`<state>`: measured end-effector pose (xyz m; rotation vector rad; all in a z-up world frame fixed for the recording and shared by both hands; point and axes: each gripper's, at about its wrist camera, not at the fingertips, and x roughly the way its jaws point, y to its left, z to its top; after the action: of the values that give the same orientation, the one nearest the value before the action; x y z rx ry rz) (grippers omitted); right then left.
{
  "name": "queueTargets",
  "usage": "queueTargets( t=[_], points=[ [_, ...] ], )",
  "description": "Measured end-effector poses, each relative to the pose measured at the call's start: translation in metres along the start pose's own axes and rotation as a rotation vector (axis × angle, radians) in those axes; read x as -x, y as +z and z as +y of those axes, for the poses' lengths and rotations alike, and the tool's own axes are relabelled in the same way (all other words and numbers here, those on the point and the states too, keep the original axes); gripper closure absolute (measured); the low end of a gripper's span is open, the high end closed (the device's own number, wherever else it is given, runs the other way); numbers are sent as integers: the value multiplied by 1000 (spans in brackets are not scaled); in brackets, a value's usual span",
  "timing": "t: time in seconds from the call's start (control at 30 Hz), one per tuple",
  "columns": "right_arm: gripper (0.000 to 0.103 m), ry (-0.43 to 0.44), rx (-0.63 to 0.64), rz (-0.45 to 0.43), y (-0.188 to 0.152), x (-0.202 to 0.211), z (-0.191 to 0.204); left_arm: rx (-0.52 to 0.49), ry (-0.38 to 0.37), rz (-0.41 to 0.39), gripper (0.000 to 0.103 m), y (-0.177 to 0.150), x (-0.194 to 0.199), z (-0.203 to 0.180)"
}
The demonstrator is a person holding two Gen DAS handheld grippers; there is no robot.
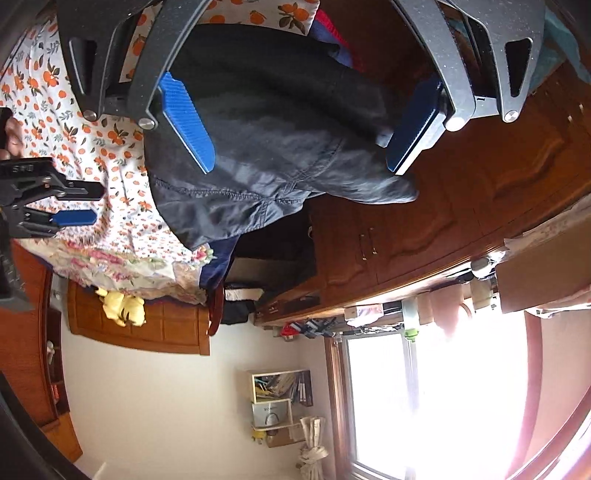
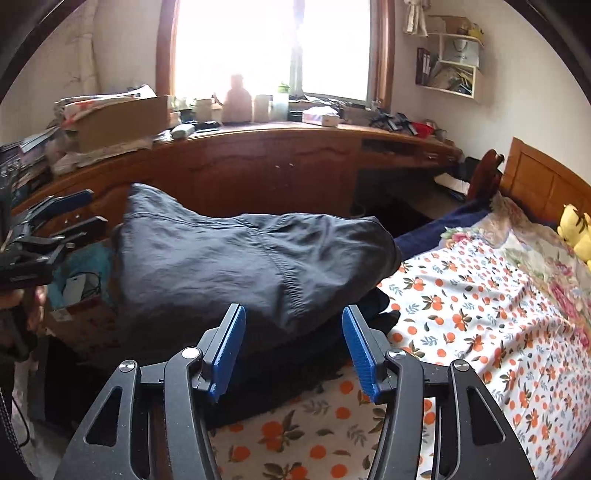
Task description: Fold large clothes
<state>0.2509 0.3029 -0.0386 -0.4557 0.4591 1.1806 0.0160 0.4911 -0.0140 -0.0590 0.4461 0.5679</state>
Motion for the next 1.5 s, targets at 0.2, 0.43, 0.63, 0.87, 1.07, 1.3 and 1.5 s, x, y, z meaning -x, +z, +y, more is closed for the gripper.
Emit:
queueTargets(
  t=[0.2,0.43,0.63,0.87,1.07,1.3,1.5],
  points=[
    [44,42,3,12,-9,-1,6,-39,89,120,9,-16,-33,-2],
    [43,70,-10,13,-25,11,5,33,63,103,8,-23,-26,1],
    [39,70,-44,7,-48,39,-2,16,21,75,8,-20,-10,-28],
    [31,12,-105,-21,-83,93,-24,-14,-57,31,7,-23,23,-93],
    [24,-57,-160,-47,-122,147,-45,-54,-138,8,7,-37,51,-164],
    [23,-208,-258,-35,-175,201,-67,-97,-311,48,7,-55,69,-254],
    [23,-347,-327,-45,-222,242,-74,-115,-398,64,7,-68,90,-335]
  ],
)
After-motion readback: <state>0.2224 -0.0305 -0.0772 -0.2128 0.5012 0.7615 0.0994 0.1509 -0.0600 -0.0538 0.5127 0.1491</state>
